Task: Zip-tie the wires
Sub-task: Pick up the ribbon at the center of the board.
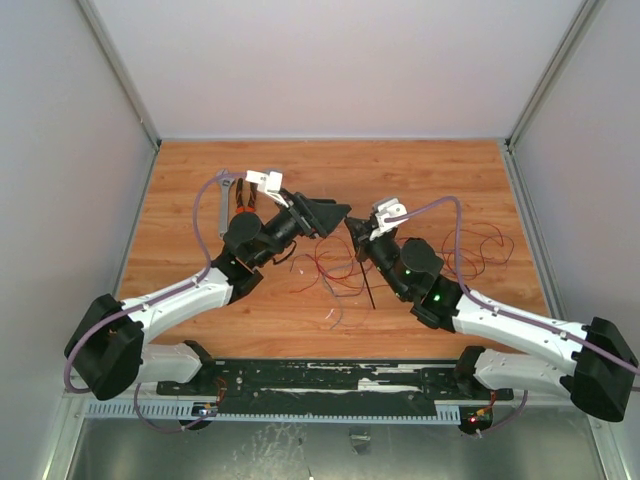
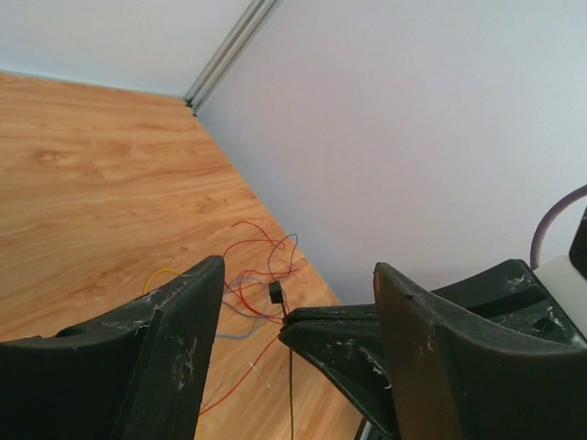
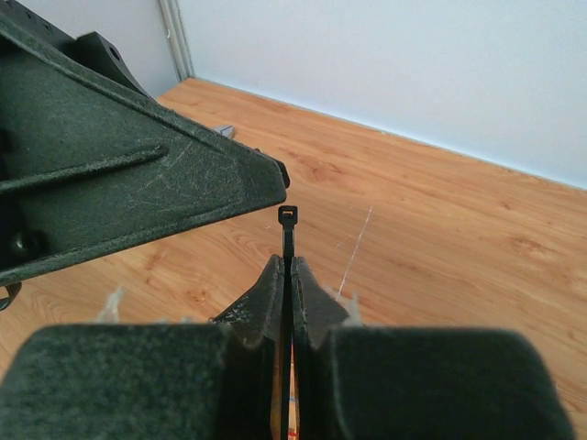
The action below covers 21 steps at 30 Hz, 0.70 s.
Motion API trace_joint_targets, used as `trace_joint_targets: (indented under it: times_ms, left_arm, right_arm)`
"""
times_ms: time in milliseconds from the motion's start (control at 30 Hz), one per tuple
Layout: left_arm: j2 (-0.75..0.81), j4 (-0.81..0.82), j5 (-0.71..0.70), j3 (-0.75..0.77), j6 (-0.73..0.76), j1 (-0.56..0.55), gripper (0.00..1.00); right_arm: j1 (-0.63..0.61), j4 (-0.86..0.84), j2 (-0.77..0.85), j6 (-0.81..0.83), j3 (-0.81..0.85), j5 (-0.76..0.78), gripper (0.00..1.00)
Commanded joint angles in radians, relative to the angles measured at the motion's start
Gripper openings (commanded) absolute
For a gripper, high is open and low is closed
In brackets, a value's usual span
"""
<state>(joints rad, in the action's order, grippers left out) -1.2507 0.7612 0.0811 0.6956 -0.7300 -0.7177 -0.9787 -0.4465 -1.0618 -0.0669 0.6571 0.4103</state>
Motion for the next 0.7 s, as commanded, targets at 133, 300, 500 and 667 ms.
trace_joint_targets:
  times_ms: [133,300,500,667]
  left_arm:
    - [-0.008,0.020,-0.014,0.024,0.004,-0.017,0.61]
    - [-0.020,0.018,-0.014,0.025,0.003,-0.020,0.58]
    - [-0.029,0.006,-0.020,0.027,0.009,-0.021,0.57]
    - [-0.044,0.016,-0.006,0.025,-0.005,-0.023,0.54]
  right_arm:
    - [-0.025,-0.023,-0.034,0.004,0.035,0.076,0.00]
    - [-0.030,-0.028,-0.035,-0.003,0.041,0.091,0.00]
    - [-0.031,-0.035,-0.026,-0.003,0.042,0.096,0.00]
    - [-0.034,-0.054,-0.026,-0.009,0.035,0.107,0.00]
